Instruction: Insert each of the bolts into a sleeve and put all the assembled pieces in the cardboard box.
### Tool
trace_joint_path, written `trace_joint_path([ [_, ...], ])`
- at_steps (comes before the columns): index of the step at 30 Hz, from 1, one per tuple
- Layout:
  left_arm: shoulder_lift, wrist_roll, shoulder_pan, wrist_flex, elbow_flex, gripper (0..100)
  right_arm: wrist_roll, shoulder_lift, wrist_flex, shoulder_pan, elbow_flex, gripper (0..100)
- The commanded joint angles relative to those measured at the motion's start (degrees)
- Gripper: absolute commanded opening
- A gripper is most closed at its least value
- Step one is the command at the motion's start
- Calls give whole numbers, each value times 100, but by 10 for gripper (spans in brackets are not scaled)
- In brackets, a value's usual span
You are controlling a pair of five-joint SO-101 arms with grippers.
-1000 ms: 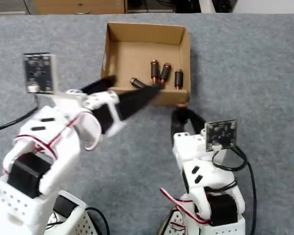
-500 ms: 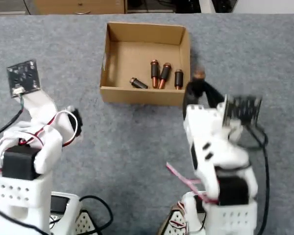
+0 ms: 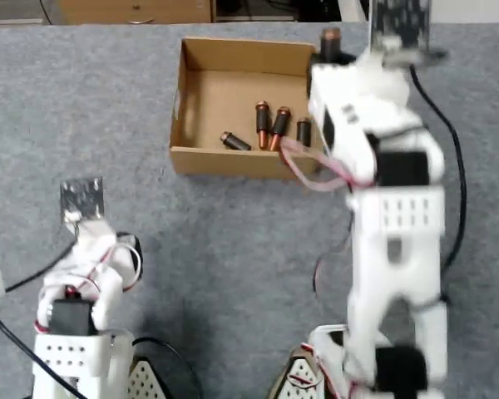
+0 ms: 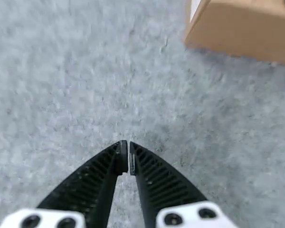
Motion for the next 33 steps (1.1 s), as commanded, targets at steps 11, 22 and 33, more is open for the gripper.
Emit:
trace_joint_path([
  [11,-1385,-9,-237,220,1231,19,53,5226,2084,-374,-5508,2],
  [22,-1411,0,-352,888,1354,19,53,8242,2523,-365,-8004,2],
  [33,-1411,0,-343,888,1354,19,545,9279,2848,-382,-8646,108],
])
